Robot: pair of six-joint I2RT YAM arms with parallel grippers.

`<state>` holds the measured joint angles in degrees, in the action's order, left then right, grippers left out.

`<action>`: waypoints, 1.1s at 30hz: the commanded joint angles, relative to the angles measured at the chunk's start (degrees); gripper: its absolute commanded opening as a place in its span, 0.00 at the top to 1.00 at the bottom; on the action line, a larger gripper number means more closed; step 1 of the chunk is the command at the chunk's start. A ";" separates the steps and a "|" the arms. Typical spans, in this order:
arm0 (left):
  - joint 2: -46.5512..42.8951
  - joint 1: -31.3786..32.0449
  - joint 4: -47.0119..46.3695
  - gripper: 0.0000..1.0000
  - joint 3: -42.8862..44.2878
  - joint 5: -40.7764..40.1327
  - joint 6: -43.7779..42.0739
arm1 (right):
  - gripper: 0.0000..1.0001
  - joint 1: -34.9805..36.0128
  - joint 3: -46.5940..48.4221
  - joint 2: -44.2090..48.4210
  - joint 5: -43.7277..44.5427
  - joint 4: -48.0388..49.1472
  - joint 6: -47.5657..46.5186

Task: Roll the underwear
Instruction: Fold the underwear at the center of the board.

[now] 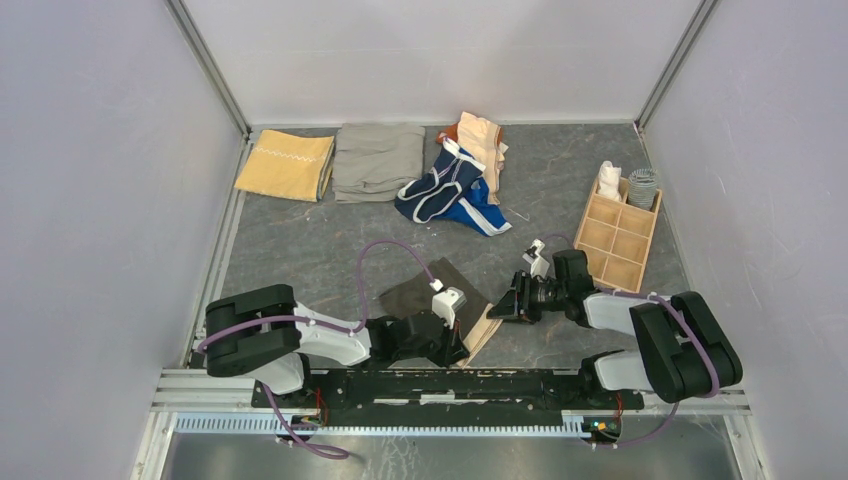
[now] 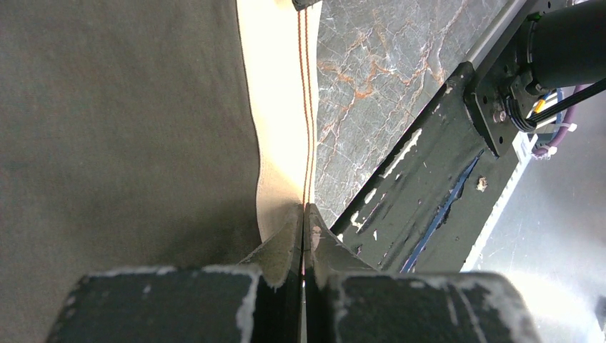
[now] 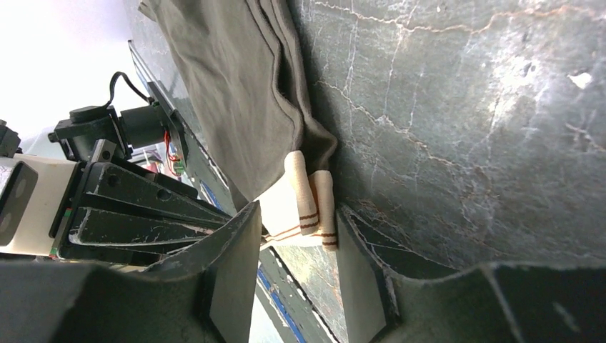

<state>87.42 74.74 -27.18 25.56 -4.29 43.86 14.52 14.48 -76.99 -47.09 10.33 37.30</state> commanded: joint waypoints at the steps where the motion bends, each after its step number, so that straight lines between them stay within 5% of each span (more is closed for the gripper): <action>1: 2.31 0.47 5.16 0.98 -0.45 -0.07 -1.32 | 0.52 0.32 -2.54 -2.81 13.82 -3.04 -2.84; 7: 2.10 0.47 5.12 0.98 -0.67 -0.07 -1.32 | 0.62 0.39 -2.54 -2.55 15.22 -2.69 -2.67; 17: 2.14 0.49 5.12 0.98 -0.69 0.60 -1.40 | 0.56 0.37 -2.79 -3.03 16.07 -0.94 -1.47; 26: 2.06 0.49 4.97 0.98 -0.95 0.65 -1.40 | 0.74 0.33 -2.53 -3.60 16.59 -0.94 -2.05; 33: -0.85 0.38 4.74 0.98 -0.68 0.29 -0.52 | 1.00 0.34 -1.80 -1.76 17.91 -0.36 -3.78</action>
<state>87.53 74.74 -27.57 25.58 -4.16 43.86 15.11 14.15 -78.35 -41.21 14.06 38.35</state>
